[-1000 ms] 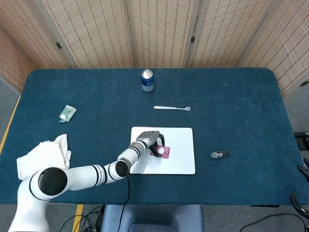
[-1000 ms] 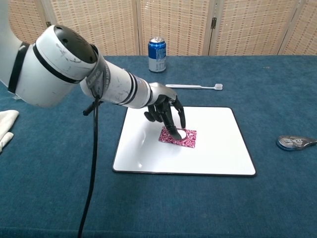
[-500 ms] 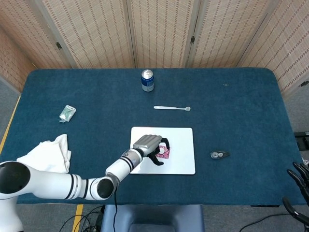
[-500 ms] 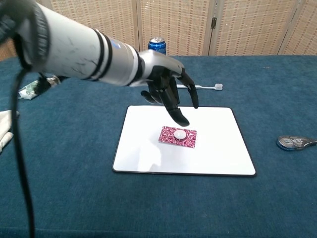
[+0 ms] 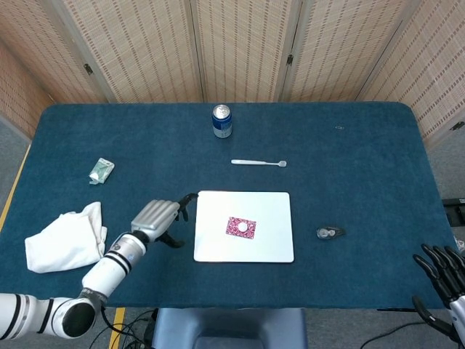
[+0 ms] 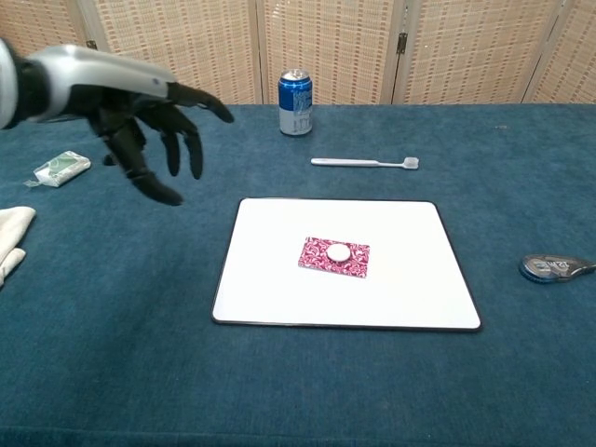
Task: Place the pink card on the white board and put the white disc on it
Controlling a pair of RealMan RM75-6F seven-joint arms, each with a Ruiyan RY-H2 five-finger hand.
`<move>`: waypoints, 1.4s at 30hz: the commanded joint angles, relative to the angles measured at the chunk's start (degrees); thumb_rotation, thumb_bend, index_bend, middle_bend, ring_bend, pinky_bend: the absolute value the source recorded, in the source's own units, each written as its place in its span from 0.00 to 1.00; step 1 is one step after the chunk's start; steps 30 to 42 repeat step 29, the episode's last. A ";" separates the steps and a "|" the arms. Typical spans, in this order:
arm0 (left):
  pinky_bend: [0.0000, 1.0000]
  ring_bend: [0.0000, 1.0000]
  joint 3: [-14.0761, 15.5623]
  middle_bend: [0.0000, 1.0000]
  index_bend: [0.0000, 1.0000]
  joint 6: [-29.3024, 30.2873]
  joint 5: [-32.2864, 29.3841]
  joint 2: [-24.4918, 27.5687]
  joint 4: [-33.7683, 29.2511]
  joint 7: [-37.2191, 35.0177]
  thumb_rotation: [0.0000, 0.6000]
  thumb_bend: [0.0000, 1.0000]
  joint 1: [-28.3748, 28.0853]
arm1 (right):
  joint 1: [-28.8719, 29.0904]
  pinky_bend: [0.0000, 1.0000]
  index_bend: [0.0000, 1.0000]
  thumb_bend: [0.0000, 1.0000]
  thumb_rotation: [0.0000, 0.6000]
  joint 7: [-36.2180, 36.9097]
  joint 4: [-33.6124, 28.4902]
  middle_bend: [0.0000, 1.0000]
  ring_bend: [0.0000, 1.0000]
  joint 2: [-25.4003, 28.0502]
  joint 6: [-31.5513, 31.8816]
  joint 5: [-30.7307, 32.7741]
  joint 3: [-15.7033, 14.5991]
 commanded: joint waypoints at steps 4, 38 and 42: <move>0.56 0.22 16.66 0.19 0.01 25.98 38.50 -0.16 7.66 -2.03 0.96 0.26 25.92 | 1.74 0.00 0.00 0.32 1.00 -5.33 -4.30 0.00 0.00 -0.20 -6.03 3.71 0.89; 0.44 0.07 11.84 0.01 0.00 35.09 48.02 -5.49 31.07 -13.96 0.95 0.26 47.98 | 4.62 0.00 0.00 0.33 1.00 -17.45 -10.45 0.00 0.00 -3.46 -13.69 13.29 5.88; 0.44 0.07 11.84 0.01 0.00 35.09 48.02 -5.49 31.07 -13.96 0.95 0.26 47.98 | 4.62 0.00 0.00 0.33 1.00 -17.45 -10.45 0.00 0.00 -3.46 -13.69 13.29 5.88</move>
